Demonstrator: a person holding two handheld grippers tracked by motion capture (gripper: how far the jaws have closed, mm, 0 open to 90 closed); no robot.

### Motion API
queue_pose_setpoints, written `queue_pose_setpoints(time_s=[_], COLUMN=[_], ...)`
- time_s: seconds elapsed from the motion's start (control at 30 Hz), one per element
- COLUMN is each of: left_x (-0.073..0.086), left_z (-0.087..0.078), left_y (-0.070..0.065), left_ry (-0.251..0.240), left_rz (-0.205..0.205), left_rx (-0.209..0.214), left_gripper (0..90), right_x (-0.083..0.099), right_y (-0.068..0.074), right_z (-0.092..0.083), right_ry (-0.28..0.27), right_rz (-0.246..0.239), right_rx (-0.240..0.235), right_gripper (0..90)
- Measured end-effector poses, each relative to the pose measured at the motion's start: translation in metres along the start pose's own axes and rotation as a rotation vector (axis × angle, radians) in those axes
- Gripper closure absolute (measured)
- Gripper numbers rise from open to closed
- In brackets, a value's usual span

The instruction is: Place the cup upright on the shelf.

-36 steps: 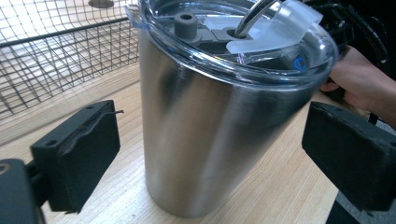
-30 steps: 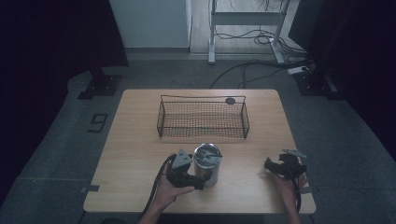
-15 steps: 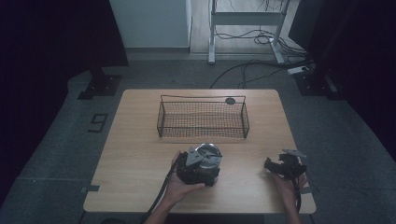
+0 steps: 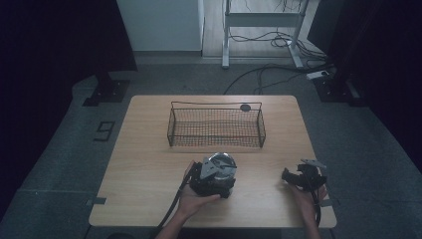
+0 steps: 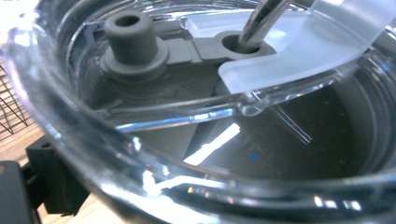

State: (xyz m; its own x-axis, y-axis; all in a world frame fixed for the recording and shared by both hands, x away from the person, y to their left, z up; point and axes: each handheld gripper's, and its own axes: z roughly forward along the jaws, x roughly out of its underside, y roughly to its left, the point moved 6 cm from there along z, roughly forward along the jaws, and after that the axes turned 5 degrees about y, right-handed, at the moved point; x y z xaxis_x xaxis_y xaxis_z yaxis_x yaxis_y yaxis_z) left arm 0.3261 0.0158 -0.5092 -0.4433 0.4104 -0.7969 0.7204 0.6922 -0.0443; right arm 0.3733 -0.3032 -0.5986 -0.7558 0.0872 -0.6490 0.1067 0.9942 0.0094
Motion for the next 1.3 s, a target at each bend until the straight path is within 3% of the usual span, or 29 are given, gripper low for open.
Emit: queue_pose_setpoints(time_s=[0.4, 0.87, 1.3], left_x=[0.000, -0.010, -0.017], left_z=[-0.002, -0.020, -0.033], left_y=[-0.004, 0.003, 0.019], left_ry=[-0.004, -0.039, -0.056], left_rz=[0.032, 0.012, -0.016], left_rx=[0.014, 0.020, -0.009], left_gripper=[4.0, 4.1, 4.1], right_x=[0.000, 0.000, 0.000], right_y=[0.000, 0.000, 0.000], right_z=[0.000, 0.001, 0.000], right_ry=[0.000, -0.002, -0.002], right_rz=[0.000, 0.000, 0.001], right_rx=[-0.001, -0.001, 0.000], right_gripper=[0.5, 0.4, 0.7])
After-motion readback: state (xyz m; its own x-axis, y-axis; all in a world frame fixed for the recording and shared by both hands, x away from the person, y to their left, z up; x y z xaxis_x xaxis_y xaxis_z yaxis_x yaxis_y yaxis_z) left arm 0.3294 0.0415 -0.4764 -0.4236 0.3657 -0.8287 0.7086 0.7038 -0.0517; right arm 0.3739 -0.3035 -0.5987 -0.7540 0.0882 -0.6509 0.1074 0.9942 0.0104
